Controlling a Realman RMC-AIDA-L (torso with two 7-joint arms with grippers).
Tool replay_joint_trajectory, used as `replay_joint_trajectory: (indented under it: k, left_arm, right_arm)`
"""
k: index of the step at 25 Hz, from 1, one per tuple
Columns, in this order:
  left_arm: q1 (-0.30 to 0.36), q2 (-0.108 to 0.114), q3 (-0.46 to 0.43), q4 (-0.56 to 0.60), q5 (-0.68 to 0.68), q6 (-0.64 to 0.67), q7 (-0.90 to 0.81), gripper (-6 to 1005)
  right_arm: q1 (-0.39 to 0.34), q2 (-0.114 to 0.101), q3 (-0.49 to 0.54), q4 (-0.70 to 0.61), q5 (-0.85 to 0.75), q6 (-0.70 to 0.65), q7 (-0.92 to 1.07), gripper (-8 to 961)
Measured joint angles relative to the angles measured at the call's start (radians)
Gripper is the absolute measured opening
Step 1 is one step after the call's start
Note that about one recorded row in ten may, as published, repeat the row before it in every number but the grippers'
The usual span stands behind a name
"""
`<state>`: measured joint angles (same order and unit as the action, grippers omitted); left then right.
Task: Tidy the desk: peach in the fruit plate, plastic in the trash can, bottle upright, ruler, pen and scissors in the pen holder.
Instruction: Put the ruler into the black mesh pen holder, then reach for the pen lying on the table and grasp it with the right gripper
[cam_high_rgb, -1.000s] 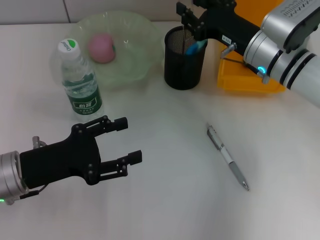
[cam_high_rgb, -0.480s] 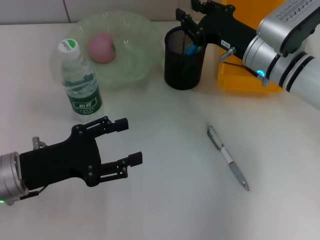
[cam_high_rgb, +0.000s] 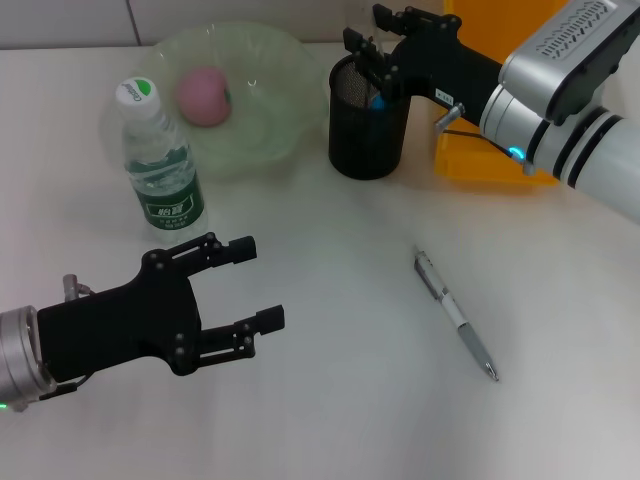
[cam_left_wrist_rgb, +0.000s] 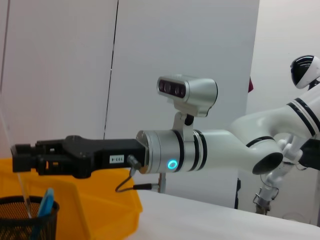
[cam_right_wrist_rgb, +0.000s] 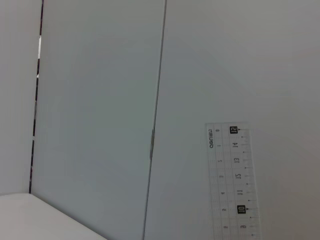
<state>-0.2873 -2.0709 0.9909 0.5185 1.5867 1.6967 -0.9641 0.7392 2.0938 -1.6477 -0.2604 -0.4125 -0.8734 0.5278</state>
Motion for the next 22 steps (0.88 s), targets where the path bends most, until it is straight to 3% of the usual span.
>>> replay_joint_trajectory:
  k: [14, 16, 18, 22]
  left_arm:
    - [0.004, 0.002, 0.0, -0.013, -0.026, 0.008, 0.03, 802]
    - [0.006, 0.003, -0.002, -0.013, -0.026, 0.012, 0.03, 802]
    - [0.008, 0.004, -0.008, -0.012, -0.026, 0.022, 0.03, 802]
    - [0.007, 0.005, -0.012, -0.007, -0.027, 0.032, 0.029, 802]
  right_arm:
    - [-0.038, -0.001, 0.004, -0.026, 0.006, -0.037, 0.015, 423]
    - [-0.103, -0.009, 0.004, -0.088, -0.009, -0.089, 0.086, 485]
    - [-0.195, -0.031, 0.008, -0.21, -0.067, -0.119, 0.209, 547]
    - [-0.408, -0.101, 0.063, -0.632, -0.397, -0.063, 0.679, 663]
